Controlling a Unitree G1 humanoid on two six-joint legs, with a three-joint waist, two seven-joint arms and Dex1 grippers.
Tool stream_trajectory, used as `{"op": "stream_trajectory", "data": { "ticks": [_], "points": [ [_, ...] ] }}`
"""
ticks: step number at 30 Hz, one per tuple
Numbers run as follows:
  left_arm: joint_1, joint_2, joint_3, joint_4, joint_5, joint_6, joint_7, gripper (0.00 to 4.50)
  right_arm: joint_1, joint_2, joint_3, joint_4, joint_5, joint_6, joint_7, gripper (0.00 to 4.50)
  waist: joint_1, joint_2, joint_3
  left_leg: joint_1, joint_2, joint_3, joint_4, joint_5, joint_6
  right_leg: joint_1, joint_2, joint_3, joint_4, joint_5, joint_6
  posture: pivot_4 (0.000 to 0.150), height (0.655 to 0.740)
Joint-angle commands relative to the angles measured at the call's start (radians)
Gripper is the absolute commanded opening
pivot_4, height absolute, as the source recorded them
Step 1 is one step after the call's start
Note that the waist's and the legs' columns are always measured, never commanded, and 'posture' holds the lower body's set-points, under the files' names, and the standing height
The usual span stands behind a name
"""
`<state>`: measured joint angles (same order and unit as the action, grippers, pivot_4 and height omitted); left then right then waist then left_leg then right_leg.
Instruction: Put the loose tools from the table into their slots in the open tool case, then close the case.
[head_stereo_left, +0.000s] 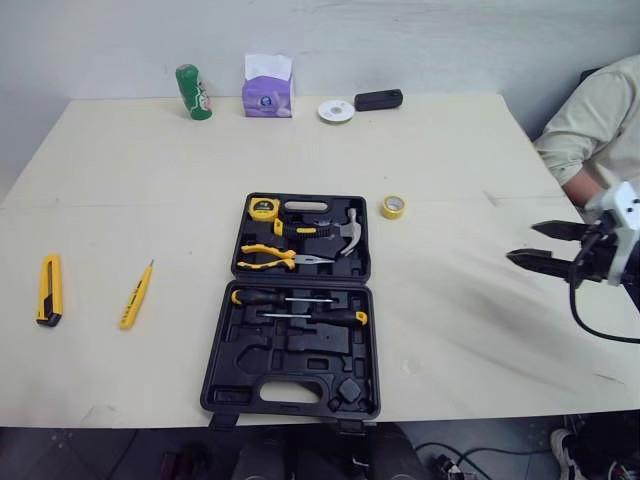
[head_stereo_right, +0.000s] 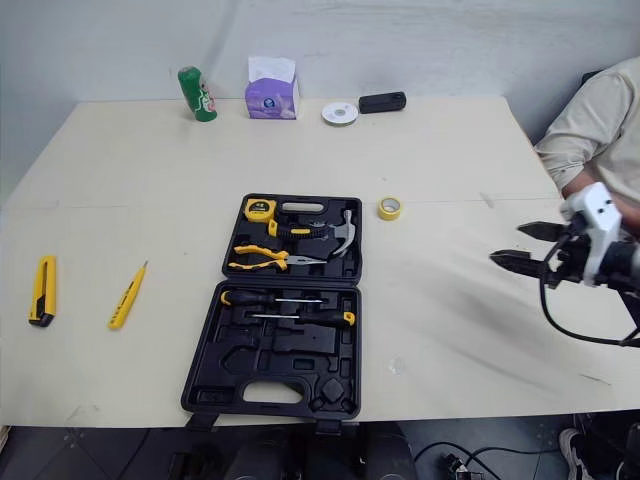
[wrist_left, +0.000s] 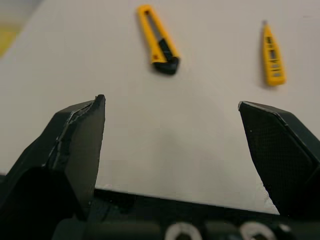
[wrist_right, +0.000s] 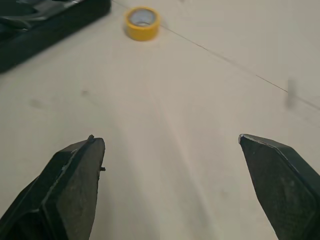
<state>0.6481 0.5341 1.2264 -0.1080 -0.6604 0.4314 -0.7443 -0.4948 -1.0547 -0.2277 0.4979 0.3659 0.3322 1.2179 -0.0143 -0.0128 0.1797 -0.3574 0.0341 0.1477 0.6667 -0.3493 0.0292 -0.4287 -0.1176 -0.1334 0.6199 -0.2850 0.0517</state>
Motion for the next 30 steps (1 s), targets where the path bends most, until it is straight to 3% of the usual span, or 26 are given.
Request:
{"op": "stream_trajectory", "data": {
  "ticks": [1,9,24,30],
  "points": [
    [0.014,0.042,0.043,0.077,0.003,-0.046,0.002,4.50,-0.023,-0.033,-0.034,0.064,-0.020,-0.068,0.011,4.44,-0.004,0.000,0.000,0.000,0.000,0.000,0.000,0.000,0.000,0.000,0.000,0.000,0.000,0.000,0.000,0.150,0.7316],
    [-0.024,0.078,-0.059,0.046,0.015,-0.014,0.056,4.50,0.017,-0.007,-0.034,-0.019,-0.006,-0.058,-0.001,4.44,-0.014,0.002,0.001,0.000,0.001,0.000,0.000,-0.001,-0.002,0.000,0.000,0.000,0.000,0.000,0.000,0.150,0.7316],
    [-0.189,0.065,-0.369,-0.354,-0.051,0.285,0.316,4.50,-0.065,0.130,0.053,-0.642,0.269,0.334,-0.033,4.44,-0.012,0.003,0.001,0.000,0.001,0.001,-0.001,0.002,-0.009,-0.001,0.000,0.001,0.002,0.000,0.000,0.150,0.7316],
    [-0.282,0.084,-0.408,-0.358,-0.065,0.386,0.404,4.50,-0.132,0.181,0.108,-0.780,0.355,0.399,-0.038,4.44,-0.008,0.003,0.001,-0.001,0.001,0.001,-0.001,0.002,-0.008,0.000,0.000,0.001,0.001,0.000,0.000,0.150,0.7316]
  ]
}}
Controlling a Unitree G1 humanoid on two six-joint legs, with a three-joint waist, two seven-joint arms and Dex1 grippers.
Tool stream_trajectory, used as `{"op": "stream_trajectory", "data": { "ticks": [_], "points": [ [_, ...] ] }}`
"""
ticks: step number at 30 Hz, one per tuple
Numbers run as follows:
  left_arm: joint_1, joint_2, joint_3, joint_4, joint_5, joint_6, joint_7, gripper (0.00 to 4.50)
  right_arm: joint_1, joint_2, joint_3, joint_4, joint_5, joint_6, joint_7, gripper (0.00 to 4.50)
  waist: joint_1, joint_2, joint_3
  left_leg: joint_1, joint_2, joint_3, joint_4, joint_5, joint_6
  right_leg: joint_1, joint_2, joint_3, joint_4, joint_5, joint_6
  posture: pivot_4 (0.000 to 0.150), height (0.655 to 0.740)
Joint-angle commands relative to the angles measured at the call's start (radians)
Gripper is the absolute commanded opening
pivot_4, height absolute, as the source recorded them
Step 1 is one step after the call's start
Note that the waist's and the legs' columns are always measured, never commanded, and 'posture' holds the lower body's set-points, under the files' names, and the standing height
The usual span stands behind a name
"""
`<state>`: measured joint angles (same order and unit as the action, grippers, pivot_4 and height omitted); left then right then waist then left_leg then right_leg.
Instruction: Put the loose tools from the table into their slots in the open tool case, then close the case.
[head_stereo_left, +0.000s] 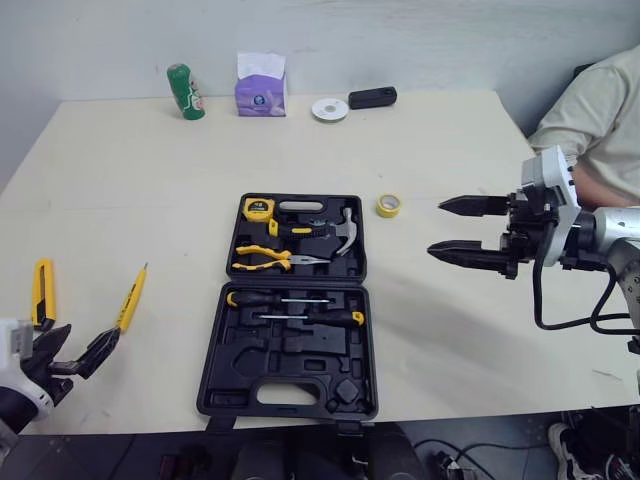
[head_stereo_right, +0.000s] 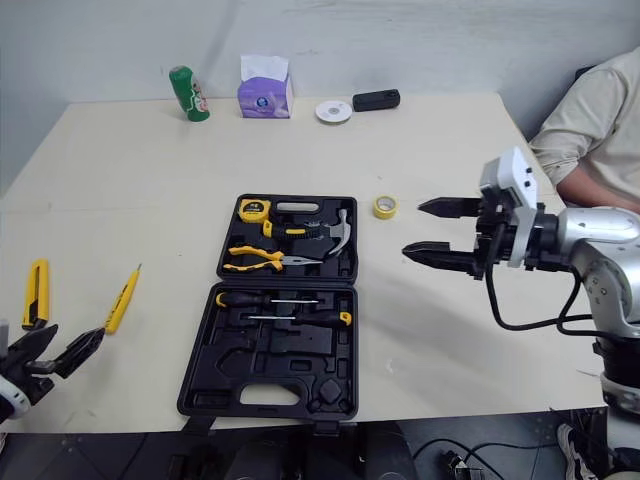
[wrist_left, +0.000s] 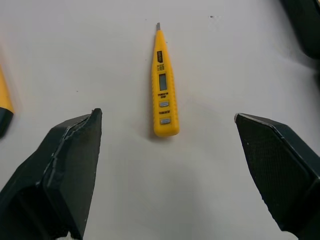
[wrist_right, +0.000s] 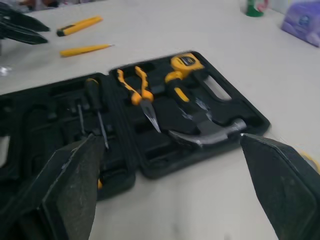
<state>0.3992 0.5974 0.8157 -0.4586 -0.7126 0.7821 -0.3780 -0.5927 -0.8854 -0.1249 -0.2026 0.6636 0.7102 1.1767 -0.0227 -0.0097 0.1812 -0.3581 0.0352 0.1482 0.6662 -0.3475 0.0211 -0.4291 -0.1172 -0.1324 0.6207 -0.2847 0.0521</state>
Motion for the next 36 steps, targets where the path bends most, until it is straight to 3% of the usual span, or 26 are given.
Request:
{"op": "stream_trajectory", "data": {
  "ticks": [1,9,15,24,27,34,36],
  "points": [
    [-0.046,0.026,-0.004,-0.002,-0.009,0.048,0.044,4.50,-0.039,0.017,0.013,-0.096,0.064,0.022,0.007,4.44,0.001,0.000,0.000,0.000,0.000,0.000,0.000,0.000,0.000,0.000,0.000,0.000,0.000,0.000,0.000,0.150,0.7316],
    [-0.193,0.098,-0.127,0.114,0.035,0.145,0.061,4.50,-0.123,0.106,0.096,-0.126,0.103,-0.005,0.038,4.44,-0.002,-0.001,0.000,0.000,0.000,0.000,0.000,0.004,0.004,0.000,0.000,0.000,0.001,0.000,0.000,0.150,0.7316],
    [-0.286,0.101,-0.187,0.193,0.046,0.201,0.072,4.50,-0.177,0.183,0.169,-0.130,0.085,-0.041,0.058,4.44,-0.004,-0.001,0.000,0.000,0.000,0.000,0.000,0.004,0.004,-0.001,0.000,0.000,0.002,0.000,0.000,0.150,0.7316],
    [-0.348,0.079,-0.268,0.271,0.116,0.190,0.084,4.50,-0.167,0.183,0.177,-0.130,0.076,-0.057,0.060,4.44,0.008,-0.001,-0.001,0.002,-0.001,0.000,0.000,0.005,0.003,0.000,0.000,0.000,0.003,0.000,0.000,0.150,0.7316],
    [-0.358,0.061,-0.284,0.269,0.122,0.199,0.088,3.66,-0.160,0.178,0.174,-0.136,0.075,-0.057,0.055,4.50,0.014,-0.001,-0.001,0.002,-0.001,0.000,0.000,0.005,0.001,0.000,0.000,0.000,0.005,0.000,0.000,0.150,0.7316],
    [-0.369,0.053,-0.314,0.251,0.165,0.160,0.079,0.55,-0.152,0.178,0.176,-0.145,0.071,-0.063,0.051,4.50,0.024,-0.001,-0.001,0.002,-0.002,0.000,0.000,0.005,0.004,0.000,-0.001,0.000,0.004,0.000,0.000,0.150,0.7316],
    [-0.368,0.041,-0.300,0.222,0.158,0.160,0.085,0.53,-0.150,0.180,0.177,-0.147,0.069,-0.066,0.048,4.50,0.025,-0.001,-0.001,0.002,-0.003,0.000,0.000,0.005,0.004,0.000,-0.002,0.000,0.004,0.000,0.000,0.150,0.7316]
  ]
}}
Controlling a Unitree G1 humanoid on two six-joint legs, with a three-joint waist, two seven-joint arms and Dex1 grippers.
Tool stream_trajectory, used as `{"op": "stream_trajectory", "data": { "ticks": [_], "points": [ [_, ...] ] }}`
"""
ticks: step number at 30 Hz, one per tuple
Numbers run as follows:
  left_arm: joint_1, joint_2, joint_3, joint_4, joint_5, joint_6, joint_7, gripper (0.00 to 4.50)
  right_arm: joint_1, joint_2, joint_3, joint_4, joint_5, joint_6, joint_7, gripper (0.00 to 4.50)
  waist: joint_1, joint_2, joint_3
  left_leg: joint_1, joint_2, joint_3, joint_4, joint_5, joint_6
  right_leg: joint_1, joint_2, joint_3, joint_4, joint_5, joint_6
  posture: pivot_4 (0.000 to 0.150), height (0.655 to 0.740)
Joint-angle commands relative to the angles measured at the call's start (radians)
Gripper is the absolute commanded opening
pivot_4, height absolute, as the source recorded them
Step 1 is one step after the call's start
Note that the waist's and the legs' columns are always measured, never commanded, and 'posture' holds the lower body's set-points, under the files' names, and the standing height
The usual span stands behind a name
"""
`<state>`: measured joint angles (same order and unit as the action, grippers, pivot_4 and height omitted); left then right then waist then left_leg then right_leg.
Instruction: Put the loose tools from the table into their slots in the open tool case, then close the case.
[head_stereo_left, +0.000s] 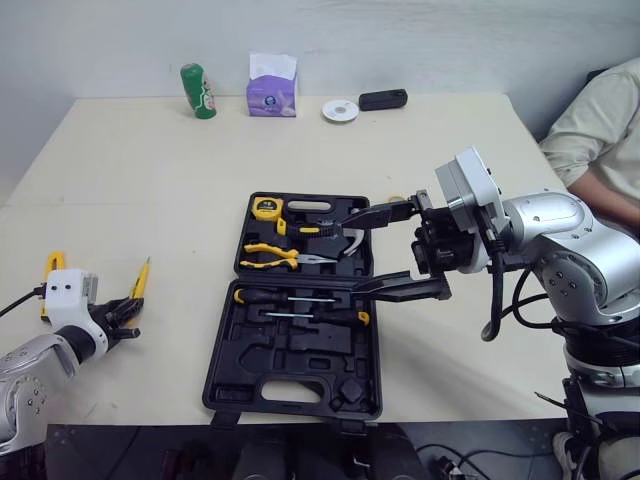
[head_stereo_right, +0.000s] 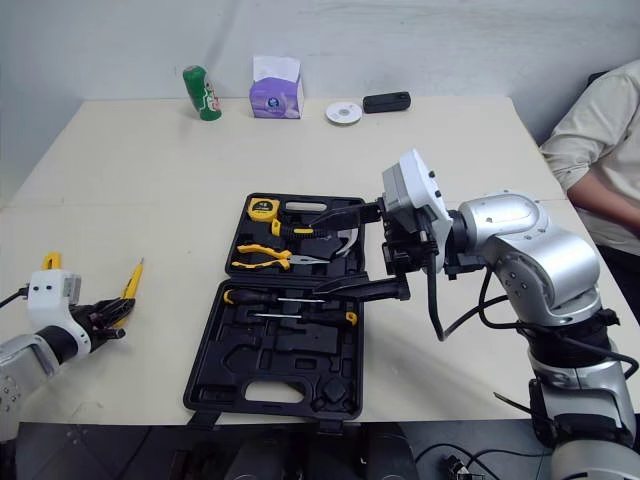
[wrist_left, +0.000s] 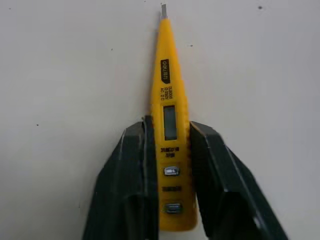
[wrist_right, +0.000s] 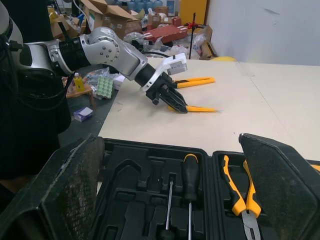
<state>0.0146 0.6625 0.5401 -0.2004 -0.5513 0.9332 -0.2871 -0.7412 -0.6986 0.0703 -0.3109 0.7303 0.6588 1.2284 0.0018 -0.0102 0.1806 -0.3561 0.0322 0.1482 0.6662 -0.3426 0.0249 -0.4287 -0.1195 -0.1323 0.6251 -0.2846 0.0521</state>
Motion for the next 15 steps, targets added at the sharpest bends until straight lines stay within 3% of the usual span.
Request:
{"op": "stream_trajectory", "data": {
  "ticks": [1,4,9,13,15],
  "points": [
    [0.017,-0.028,-0.013,-0.048,-0.004,0.009,-0.001,0.53,-0.001,-0.006,-0.018,-0.039,0.002,-0.015,-0.005,4.50,0.000,0.000,0.000,0.000,0.000,0.000,0.000,0.000,0.000,0.000,0.000,0.000,0.000,0.000,0.000,0.150,0.7316],
    [0.035,-0.003,0.028,-0.080,0.008,-0.001,-0.011,0.53,0.005,-0.006,-0.018,-0.045,0.003,-0.016,-0.008,4.50,-0.003,0.000,0.000,0.000,0.000,0.000,0.000,0.000,0.000,0.000,0.000,0.000,0.000,0.000,0.000,0.150,0.7316],
    [0.124,0.137,0.030,-0.202,0.017,-0.064,-0.172,0.53,0.011,-0.006,-0.021,-0.049,0.011,-0.011,-0.010,4.50,-0.010,-0.003,0.002,-0.001,0.001,0.000,-0.001,0.000,0.000,-0.001,0.001,0.000,-0.001,0.000,0.000,0.150,0.7316],
    [0.146,0.349,-0.034,-0.377,-0.043,-0.136,-0.465,0.53,0.057,-0.024,-0.016,-0.055,-0.002,-0.011,-0.010,4.50,-0.002,-0.006,0.003,-0.002,0.001,0.000,0.000,-0.003,-0.005,-0.002,0.001,-0.001,-0.002,0.000,0.000,0.150,0.7316],
    [0.131,0.409,-0.080,-0.405,-0.045,-0.169,-0.543,0.53,0.095,-0.033,-0.017,-0.074,-0.001,-0.007,-0.013,4.50,-0.001,-0.004,0.003,-0.003,0.000,-0.001,0.000,-0.003,-0.006,-0.001,0.000,-0.001,-0.004,0.000,0.000,0.150,0.7316]
  ]
}}
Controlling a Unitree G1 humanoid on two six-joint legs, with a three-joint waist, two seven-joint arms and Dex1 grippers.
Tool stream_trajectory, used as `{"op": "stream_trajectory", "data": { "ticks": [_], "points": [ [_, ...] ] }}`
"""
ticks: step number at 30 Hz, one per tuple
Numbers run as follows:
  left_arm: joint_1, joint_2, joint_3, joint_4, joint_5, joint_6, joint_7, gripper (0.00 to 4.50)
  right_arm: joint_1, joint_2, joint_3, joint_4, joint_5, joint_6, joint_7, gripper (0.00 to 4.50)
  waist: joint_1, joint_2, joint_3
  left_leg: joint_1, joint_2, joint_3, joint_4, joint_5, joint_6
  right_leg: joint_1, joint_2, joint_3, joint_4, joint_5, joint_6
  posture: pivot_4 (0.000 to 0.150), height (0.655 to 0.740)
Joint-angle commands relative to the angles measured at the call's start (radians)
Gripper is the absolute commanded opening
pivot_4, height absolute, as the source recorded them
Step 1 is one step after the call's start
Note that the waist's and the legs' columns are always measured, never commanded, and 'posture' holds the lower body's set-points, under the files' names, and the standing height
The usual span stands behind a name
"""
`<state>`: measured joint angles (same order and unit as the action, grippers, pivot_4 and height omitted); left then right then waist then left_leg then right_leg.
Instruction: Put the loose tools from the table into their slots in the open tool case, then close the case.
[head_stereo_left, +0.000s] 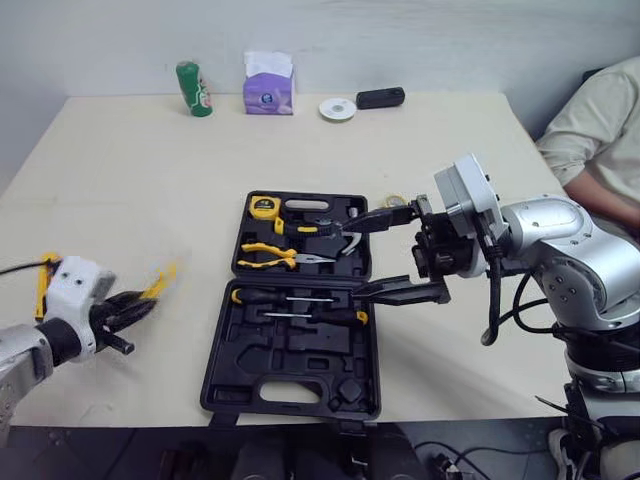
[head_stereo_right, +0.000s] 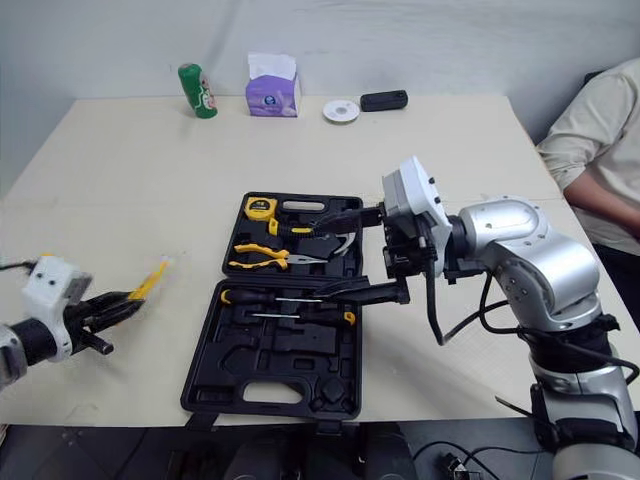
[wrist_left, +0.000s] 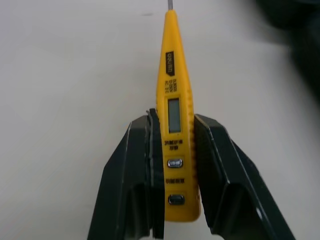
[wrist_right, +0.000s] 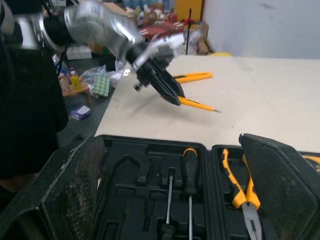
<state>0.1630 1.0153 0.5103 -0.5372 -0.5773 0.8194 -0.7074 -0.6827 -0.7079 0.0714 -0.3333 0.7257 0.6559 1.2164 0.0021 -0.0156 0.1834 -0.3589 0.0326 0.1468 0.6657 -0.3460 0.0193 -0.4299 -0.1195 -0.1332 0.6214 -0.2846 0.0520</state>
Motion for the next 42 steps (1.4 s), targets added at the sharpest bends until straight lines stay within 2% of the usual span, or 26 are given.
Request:
{"op": "stream_trajectory", "data": {
  "ticks": [1,4,7,11,17,22,30,41,42],
  "points": [
    [-0.023,0.090,-0.082,-0.078,-0.007,-0.085,-0.166,0.53,0.058,-0.027,-0.023,-0.066,0.013,0.006,-0.008,4.50,-0.002,0.002,0.001,0.000,-0.001,0.000,0.000,0.000,0.000,0.000,-0.001,0.000,0.000,0.000,0.000,0.150,0.7316],
    [-0.061,0.184,-0.192,-0.079,0.055,-0.183,-0.276,0.53,0.121,-0.050,-0.039,-0.112,0.024,0.020,-0.022,4.50,-0.007,0.003,0.002,-0.001,-0.001,0.001,-0.001,-0.001,0.001,-0.001,-0.001,0.000,-0.001,0.000,0.000,0.150,0.7316],
    [-0.165,0.229,-0.326,-0.033,0.132,-0.272,-0.330,0.53,0.174,-0.080,-0.041,-0.138,0.000,0.010,-0.034,4.50,-0.007,0.004,0.002,-0.002,0.000,0.002,-0.001,0.002,0.005,-0.002,0.003,0.000,-0.001,0.000,0.000,0.150,0.7316],
    [-0.378,0.196,-0.531,0.030,0.221,-0.315,-0.383,0.53,0.245,-0.109,-0.048,-0.180,-0.022,-0.002,-0.060,4.50,-0.002,0.004,0.002,-0.002,0.001,0.002,-0.001,0.004,0.005,-0.002,0.004,0.000,-0.001,0.000,0.000,0.150,0.7316],
    [-0.514,0.125,-0.672,0.090,0.316,-0.343,-0.414,0.53,0.306,-0.134,-0.081,-0.227,-0.008,0.031,-0.113,4.50,-0.004,0.003,0.003,-0.002,0.001,0.003,0.000,0.004,0.006,-0.002,0.005,0.001,0.000,0.000,0.001,0.150,0.7316],
    [-0.566,0.065,-0.733,0.146,0.384,-0.390,-0.423,0.53,0.361,-0.171,-0.098,-0.267,0.012,0.042,-0.115,4.50,0.000,0.002,0.003,-0.004,0.001,0.003,0.003,0.005,0.008,-0.002,0.006,0.000,0.000,0.001,0.001,0.150,0.7316],
    [-0.593,0.029,-0.779,0.176,0.446,-0.449,-0.477,0.53,0.401,-0.180,-0.097,-0.281,-0.019,0.013,-0.126,4.50,-0.001,0.002,0.003,-0.009,0.002,0.001,0.008,0.006,0.010,-0.004,0.005,-0.001,0.001,0.001,0.002,0.150,0.7316],
    [-0.612,-0.022,-0.777,0.163,0.440,-0.388,-0.505,0.53,0.420,-0.179,-0.093,-0.287,-0.028,-0.001,-0.145,4.50,0.000,0.002,0.003,-0.011,0.002,0.000,0.015,0.004,0.012,-0.003,0.005,-0.001,0.002,0.002,0.004,0.150,0.7316],
    [-0.616,-0.025,-0.773,0.165,0.429,-0.371,-0.514,1.03,0.420,-0.181,-0.094,-0.288,-0.022,0.005,-0.144,4.50,0.000,0.002,0.003,-0.011,0.002,0.000,0.015,0.004,0.012,-0.003,0.005,-0.001,0.002,0.002,0.004,0.150,0.7316]
  ]
}}
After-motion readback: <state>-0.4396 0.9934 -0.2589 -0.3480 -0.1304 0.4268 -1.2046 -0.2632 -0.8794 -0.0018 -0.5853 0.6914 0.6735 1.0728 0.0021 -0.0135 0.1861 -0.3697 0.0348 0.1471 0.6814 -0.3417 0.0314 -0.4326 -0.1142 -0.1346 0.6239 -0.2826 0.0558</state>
